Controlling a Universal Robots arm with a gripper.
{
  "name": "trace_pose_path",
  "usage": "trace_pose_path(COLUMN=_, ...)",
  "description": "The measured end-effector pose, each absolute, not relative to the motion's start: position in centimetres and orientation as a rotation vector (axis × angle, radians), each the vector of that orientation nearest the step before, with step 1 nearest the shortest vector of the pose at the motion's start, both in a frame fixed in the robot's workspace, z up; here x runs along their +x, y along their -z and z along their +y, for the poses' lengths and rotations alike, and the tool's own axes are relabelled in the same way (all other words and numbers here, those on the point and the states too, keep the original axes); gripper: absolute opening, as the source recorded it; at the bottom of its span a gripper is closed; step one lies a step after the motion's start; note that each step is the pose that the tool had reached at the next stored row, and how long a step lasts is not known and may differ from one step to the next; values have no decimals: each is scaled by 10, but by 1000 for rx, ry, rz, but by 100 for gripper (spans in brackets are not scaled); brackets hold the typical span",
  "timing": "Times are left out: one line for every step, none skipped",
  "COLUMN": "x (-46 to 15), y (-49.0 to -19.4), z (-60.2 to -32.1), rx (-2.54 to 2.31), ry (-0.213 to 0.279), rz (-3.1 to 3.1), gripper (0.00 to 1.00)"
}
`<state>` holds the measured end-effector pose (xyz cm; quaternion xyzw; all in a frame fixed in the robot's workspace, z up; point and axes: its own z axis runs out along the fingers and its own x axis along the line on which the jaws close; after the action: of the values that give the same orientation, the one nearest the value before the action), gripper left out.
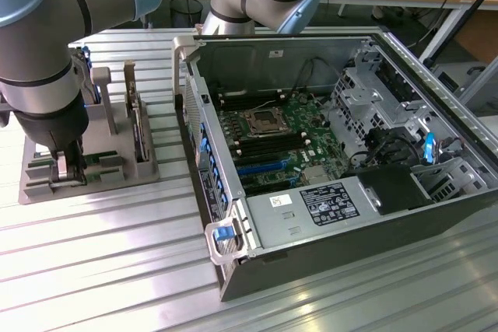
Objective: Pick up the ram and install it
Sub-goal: 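Pick up the ram and move it above insertion slot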
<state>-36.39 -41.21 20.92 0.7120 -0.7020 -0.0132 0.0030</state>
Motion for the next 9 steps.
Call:
trace_pose_path(x=-364, y=-209, z=-412, rx=2230, ry=34, rz=-2198, gripper=36)
trace_pose_path(x=-364, y=-209, z=-412, rx=2228, ry=29, rz=-2195, gripper=36)
trace_pose_path(x=-364, y=-208, z=-412, rx=2228, ry=26, rz=-2193, gripper=36)
trace_pose_path(x=-364, y=-208, z=-411, rx=2228, ry=26, rz=-2193, gripper=36)
trace_pose_path(x=-364, y=-207, z=-409, rx=2228, ry=25, rz=-2192, gripper=36)
trace_pose_path(x=-364, y=-207, z=-408, rx=2224, ry=17, rz=-2187, gripper=36)
trace_pose_path(x=-364, y=-207, z=-407, rx=2218, ry=2, rz=-2180, gripper=36)
trace_pose_path(x=-364, y=-207, z=-406, rx=2215, ry=-6, rz=-2176, gripper=36)
trace_pose_path(x=-364, y=-207, z=-406, rx=2214, ry=-9, rz=-2174, gripper=36)
